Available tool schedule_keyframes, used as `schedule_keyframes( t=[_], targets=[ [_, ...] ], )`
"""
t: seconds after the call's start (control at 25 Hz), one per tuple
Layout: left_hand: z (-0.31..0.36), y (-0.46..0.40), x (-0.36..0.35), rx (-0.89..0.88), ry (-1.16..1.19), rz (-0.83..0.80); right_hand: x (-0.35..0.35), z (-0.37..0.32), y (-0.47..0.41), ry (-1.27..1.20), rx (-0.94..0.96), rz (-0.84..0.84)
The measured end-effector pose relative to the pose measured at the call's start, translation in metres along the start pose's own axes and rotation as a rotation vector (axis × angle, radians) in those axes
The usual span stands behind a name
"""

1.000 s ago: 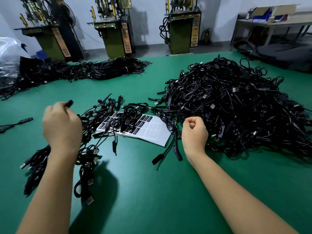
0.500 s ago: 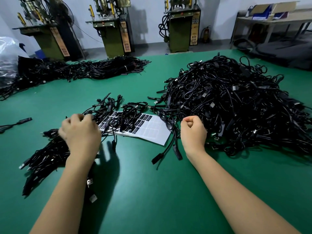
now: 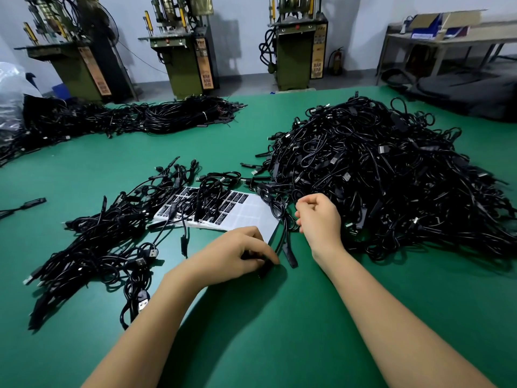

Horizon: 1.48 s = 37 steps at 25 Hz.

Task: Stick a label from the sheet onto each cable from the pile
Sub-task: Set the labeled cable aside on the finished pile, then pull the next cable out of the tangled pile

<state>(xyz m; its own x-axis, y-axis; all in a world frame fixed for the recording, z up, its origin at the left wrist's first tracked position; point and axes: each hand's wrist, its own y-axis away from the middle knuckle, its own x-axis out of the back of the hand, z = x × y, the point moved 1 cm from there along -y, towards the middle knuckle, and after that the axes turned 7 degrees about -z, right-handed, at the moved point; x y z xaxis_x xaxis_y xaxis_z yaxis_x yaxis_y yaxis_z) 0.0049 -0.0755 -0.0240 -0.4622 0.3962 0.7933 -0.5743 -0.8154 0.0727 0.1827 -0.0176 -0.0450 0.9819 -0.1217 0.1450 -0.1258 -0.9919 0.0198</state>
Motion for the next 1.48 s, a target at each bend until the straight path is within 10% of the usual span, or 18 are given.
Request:
schedule_keyframes(
  t=[0.4, 0.76, 1.28, 1.48],
  targets=[
    [-0.003, -0.005, -0.013, 0.054, 0.908, 0.618, -0.006, -0.004, 0.007, 0.234, 0.133, -0.106],
    [-0.002, -0.01, -0.014, 0.078, 0.94, 0.685, -0.015, -0.001, 0.011, 0.667, 0.434, -0.327],
    [0.003, 0.032, 0.063, -0.471, 1.802, 0.696, -0.011, 0.004, 0.004, 0.749, 0.275, -0.113],
    [-0.014, 0.048, 0.077, -0.003, 1.01, 0.876, -0.011, 0.0, 0.009, 0.791, 0.259, -0.048]
  ],
)
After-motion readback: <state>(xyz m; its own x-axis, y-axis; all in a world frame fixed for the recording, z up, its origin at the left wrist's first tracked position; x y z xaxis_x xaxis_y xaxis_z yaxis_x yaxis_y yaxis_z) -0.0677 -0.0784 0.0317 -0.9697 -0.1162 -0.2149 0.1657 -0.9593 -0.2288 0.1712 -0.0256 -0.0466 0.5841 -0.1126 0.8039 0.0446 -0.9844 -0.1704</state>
